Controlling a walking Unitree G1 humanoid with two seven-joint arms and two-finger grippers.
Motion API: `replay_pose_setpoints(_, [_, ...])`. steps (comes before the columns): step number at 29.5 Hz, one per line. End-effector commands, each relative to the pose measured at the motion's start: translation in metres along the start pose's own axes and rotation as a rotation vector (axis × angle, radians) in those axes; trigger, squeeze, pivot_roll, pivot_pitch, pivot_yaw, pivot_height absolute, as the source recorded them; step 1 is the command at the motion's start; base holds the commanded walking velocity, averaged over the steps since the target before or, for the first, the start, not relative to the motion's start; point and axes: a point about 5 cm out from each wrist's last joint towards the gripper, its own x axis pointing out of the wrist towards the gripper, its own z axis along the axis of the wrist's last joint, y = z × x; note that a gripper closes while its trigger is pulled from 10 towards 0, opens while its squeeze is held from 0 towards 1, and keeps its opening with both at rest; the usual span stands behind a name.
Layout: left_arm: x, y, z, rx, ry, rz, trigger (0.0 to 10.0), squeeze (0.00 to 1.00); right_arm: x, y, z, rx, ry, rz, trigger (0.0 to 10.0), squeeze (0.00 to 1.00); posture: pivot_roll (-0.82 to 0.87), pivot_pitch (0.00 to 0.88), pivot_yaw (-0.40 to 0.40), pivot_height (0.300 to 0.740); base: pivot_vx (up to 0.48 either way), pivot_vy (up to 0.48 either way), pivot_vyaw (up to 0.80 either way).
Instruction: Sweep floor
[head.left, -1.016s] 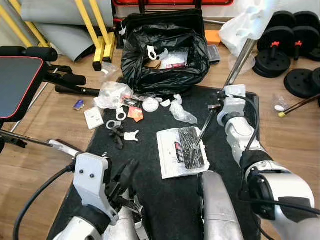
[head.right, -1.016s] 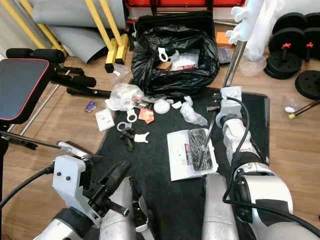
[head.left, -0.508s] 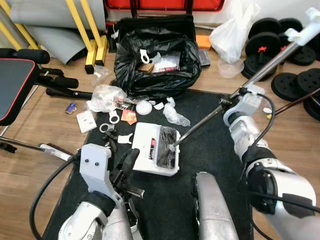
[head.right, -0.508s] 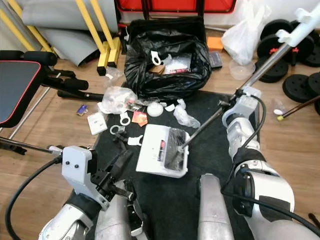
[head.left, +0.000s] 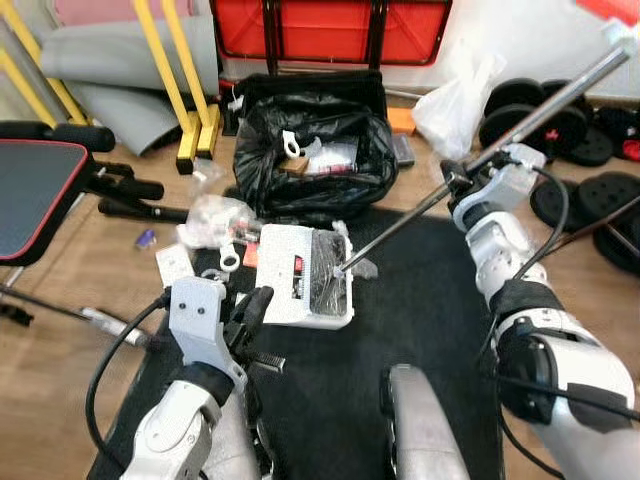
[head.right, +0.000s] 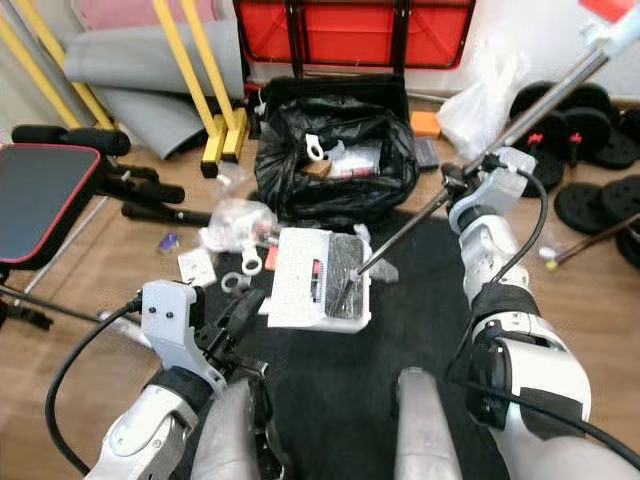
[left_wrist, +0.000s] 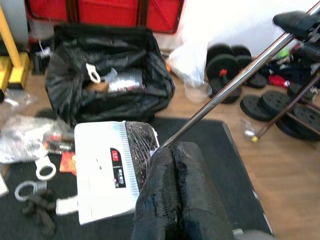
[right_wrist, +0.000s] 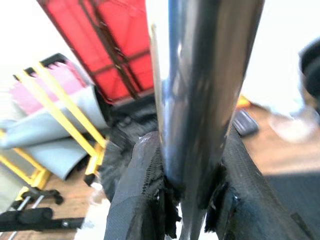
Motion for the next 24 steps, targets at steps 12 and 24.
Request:
replay_pose_setpoints(12, [0.009, 0.023, -0.008, 0.02, 0.008, 0.192, 10.0, 0.0, 0.004, 0.01, 0.017, 0.007, -0.074, 0.067, 10.0, 0.0, -0.11, 0.0, -0.044, 0.676, 0.0, 0.0, 0.0])
replay_pose_setpoints(24, [0.018, 0.032, -0.005, 0.033, -0.005, 0.203, 10.0, 0.0, -0.001, 0.01, 0.018, -0.001, -0.087, 0.09, 10.0, 0.0, -0.12, 0.0, -0.027, 0.726, 0.0, 0.0, 0.0])
